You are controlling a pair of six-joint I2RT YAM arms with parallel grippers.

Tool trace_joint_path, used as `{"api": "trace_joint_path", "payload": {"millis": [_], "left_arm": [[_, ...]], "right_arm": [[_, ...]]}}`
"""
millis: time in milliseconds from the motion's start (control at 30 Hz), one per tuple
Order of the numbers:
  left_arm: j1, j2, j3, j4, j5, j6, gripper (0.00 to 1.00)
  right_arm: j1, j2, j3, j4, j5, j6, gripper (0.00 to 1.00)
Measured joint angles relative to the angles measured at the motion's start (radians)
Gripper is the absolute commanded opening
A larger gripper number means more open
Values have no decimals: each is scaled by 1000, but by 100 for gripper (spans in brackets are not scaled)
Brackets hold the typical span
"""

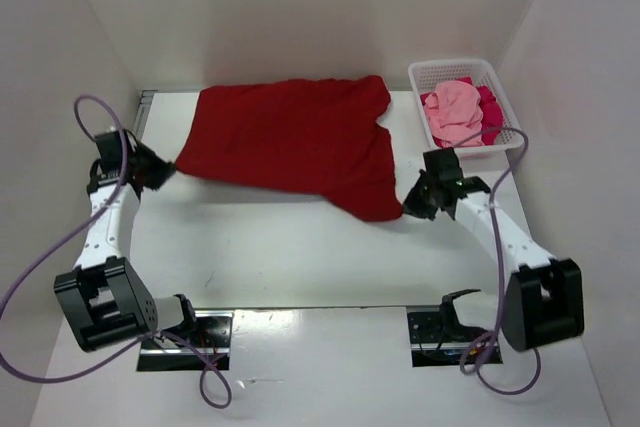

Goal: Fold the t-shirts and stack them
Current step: Flatten out the tshirt, then grap the side of the flattened tshirt closest away from the robot with both arms

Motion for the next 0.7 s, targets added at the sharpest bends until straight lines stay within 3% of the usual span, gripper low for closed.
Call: {"api": "trace_joint_path", "payload": {"millis": [133, 367, 500, 700], "left_arm": [[0, -84, -139, -125, -26, 50, 0], [0, -151, -113, -289, -38, 114, 0], [0, -108, -112, -284, -36, 120, 0], [0, 81, -101, -197, -41, 114, 0]], "right_arm": [[0, -211, -51, -83, -60, 31, 0], [0, -393, -41, -255, -144, 54, 0], [0, -321, 3, -274, -133, 55, 0], [-5, 55, 195, -124, -84, 25, 0]]}}
